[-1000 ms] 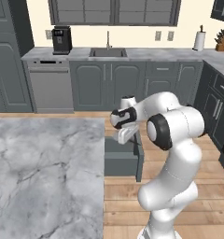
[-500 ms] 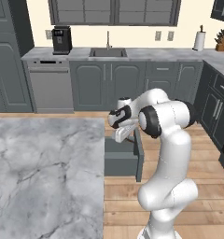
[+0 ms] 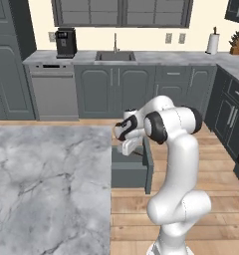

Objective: Pick up the metallic utensils from the counter and place them in the open drawer. Make sure not to pick up any wooden utensils.

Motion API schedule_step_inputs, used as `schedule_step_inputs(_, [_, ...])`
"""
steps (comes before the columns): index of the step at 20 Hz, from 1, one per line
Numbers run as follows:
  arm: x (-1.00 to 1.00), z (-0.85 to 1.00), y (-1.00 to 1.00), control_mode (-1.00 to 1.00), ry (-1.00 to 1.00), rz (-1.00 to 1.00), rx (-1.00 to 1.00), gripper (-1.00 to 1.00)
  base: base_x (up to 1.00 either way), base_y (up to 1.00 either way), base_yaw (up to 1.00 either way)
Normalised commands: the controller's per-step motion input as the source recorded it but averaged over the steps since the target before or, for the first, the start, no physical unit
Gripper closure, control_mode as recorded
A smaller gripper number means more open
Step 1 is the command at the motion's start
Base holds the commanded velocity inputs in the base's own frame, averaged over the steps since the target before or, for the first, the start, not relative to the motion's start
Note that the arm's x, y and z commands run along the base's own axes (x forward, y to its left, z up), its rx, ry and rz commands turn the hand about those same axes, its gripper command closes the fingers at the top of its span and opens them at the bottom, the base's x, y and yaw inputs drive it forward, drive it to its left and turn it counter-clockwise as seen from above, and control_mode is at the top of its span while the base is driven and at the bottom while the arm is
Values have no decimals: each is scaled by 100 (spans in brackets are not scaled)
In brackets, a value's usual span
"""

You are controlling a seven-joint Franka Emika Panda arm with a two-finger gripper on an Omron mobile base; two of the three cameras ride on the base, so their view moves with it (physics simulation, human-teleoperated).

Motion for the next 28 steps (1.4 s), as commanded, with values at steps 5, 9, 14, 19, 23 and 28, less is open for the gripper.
schedule_step_inputs(5, [0,-27,0,-100,0,3,0,100,0,0,0])
schedule_step_inputs(9, [0,-22,0,-100,0,1,0,100,0,0,0])
schedule_step_inputs(14, [1,-23,3,-100,-3,1,-1,100,0,0,0])
schedule_step_inputs(19, [0,-18,1,-100,-3,4,0,100,0,0,0])
schedule_step_inputs(23, [0,-17,0,-100,-1,4,0,100,0,0,0])
schedule_step_inputs(28, [6,-7,0,-100,0,4,0,100,0,0,0])
